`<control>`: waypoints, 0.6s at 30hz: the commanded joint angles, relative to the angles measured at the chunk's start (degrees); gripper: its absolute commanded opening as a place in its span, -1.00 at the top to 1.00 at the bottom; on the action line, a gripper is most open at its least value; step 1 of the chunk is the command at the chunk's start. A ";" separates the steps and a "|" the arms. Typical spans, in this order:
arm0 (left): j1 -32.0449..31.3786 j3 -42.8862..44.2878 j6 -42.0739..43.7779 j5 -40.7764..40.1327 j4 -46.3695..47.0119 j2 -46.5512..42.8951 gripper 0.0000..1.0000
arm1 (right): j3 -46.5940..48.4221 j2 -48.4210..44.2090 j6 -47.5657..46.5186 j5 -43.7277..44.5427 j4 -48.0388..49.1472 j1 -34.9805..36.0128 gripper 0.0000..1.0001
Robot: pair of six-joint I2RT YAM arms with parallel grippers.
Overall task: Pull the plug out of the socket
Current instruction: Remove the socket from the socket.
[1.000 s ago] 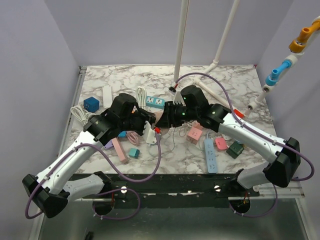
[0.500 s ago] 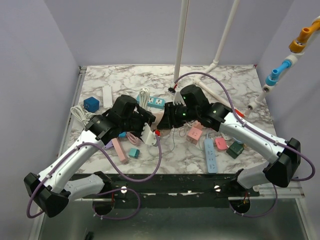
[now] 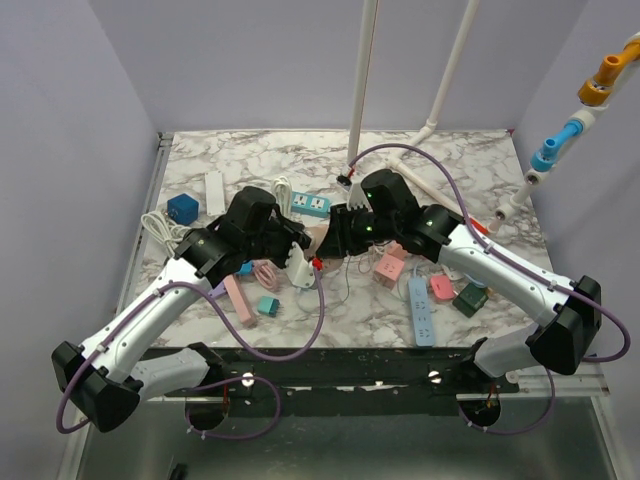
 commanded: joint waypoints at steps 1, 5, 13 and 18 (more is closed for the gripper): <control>1.70 -3.18 2.72 -7.69 2.98 0.11 1.00 | 3.69 -3.36 -1.16 -5.07 3.30 0.88 0.87; 1.72 -3.80 2.67 -5.48 5.20 -1.53 1.00 | 3.23 -2.74 -0.61 -3.56 2.34 0.88 0.89; 2.23 -6.48 6.45 8.06 5.10 -10.28 1.00 | 0.35 -0.14 -2.14 0.88 1.43 0.64 0.97; 2.30 -6.85 6.80 11.66 1.55 -13.92 1.00 | -1.13 0.68 -3.56 3.41 0.97 -0.35 0.98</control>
